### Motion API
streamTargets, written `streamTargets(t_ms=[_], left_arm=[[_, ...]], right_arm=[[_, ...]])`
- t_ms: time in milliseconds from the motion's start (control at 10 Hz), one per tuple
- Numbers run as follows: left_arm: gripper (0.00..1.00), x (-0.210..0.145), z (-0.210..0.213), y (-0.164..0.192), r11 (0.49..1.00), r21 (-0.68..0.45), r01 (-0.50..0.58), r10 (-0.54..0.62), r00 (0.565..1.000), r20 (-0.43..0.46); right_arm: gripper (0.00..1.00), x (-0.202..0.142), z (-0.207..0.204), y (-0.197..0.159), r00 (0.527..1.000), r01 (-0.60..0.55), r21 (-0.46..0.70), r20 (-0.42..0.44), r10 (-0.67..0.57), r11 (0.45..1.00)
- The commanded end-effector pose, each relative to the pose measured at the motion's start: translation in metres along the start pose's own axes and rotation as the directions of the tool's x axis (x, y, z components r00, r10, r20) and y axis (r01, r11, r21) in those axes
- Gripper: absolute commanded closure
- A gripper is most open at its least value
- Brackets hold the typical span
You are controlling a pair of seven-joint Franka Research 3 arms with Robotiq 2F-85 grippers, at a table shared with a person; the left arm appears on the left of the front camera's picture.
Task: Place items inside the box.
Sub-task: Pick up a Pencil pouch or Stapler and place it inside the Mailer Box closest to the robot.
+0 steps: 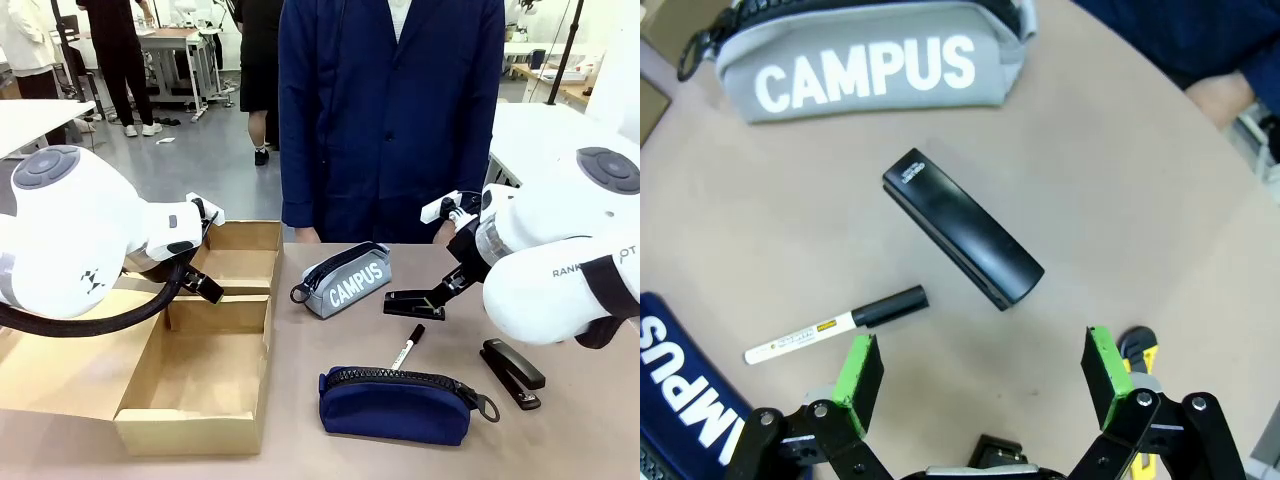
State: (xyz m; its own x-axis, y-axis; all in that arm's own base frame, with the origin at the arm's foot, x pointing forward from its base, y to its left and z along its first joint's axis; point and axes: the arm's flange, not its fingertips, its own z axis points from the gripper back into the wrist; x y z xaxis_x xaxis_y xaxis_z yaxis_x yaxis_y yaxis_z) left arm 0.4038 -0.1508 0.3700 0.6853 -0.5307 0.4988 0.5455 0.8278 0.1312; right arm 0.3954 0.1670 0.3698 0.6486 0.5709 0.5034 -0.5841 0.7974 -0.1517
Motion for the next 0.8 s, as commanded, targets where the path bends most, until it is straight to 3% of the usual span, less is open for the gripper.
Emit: streamTargets(t_ms=[0,700], left_arm=[[0.0,0.0,0.0,0.0,1.0,0.0,0.0,0.0,1.0,0.0],[0.0,0.0,0.0,0.0,1.0,0.0,0.0,0.0,1.0,0.0]], right_arm=[[0.0,0.0,0.0001,-0.0001,1.0,0.001,0.0,0.0,-0.001,1.0],[0.0,0.0,0.0001,-0.0001,1.0,0.001,0.0,0.0,-0.001,1.0]])
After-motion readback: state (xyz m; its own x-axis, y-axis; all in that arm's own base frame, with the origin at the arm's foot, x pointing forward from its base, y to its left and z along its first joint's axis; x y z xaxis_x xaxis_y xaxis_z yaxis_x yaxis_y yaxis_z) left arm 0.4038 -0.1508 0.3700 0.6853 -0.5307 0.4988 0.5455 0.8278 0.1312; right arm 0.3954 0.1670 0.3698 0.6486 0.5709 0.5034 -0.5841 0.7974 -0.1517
